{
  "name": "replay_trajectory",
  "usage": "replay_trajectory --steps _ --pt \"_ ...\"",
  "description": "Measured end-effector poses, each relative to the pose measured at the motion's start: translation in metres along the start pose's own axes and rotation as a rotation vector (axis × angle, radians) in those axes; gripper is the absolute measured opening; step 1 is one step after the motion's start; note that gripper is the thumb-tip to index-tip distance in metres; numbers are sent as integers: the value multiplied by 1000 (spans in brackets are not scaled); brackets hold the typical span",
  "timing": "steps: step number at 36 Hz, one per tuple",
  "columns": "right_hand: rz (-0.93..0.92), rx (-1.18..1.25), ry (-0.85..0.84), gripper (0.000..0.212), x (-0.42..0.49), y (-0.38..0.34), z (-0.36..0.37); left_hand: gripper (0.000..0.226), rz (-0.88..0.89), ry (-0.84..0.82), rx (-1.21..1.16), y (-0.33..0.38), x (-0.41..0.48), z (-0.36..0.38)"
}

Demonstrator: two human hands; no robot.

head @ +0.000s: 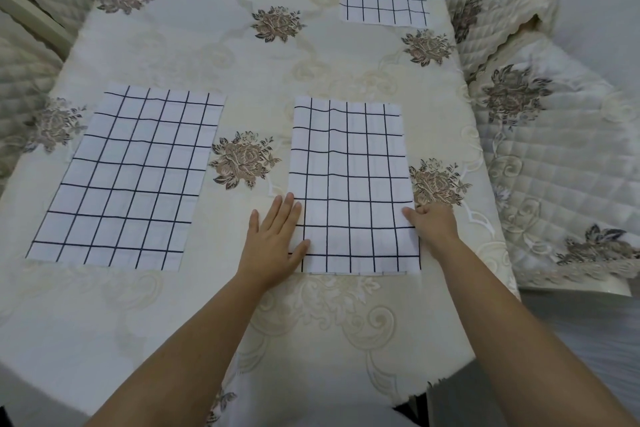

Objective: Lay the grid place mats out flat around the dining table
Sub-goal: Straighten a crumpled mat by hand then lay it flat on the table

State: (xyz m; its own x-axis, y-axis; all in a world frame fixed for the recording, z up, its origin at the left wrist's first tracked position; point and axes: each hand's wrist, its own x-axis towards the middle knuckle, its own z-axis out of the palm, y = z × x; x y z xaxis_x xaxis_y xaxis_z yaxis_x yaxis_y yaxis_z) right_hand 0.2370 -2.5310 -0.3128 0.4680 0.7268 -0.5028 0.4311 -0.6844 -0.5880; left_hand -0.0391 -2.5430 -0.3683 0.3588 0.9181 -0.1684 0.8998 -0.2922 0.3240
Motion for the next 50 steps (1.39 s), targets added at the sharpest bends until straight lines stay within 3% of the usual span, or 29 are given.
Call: replay_trajectory --steps 34,36,38,41,44,50 --pt "8 70 72 51 1 2 4 75 -7 5 4 -1 -3 1" --pt "-4 89 97 41 -2 -1 5 76 -7 1 18 0 -3 1" --pt "-27 57 133 15 -9 -6 8 76 -5 3 25 0 -3 1" --pt "-154 -222 253 33 -15 -8 16 76 -3 0 40 0 -3 1" --pt "-426 -451 310 43 -23 -7 35 75 -1 5 39 -1 -3 2" --pt "-789 -805 52 57 -35 3 73 72 20 42 37 -1 -3 2"
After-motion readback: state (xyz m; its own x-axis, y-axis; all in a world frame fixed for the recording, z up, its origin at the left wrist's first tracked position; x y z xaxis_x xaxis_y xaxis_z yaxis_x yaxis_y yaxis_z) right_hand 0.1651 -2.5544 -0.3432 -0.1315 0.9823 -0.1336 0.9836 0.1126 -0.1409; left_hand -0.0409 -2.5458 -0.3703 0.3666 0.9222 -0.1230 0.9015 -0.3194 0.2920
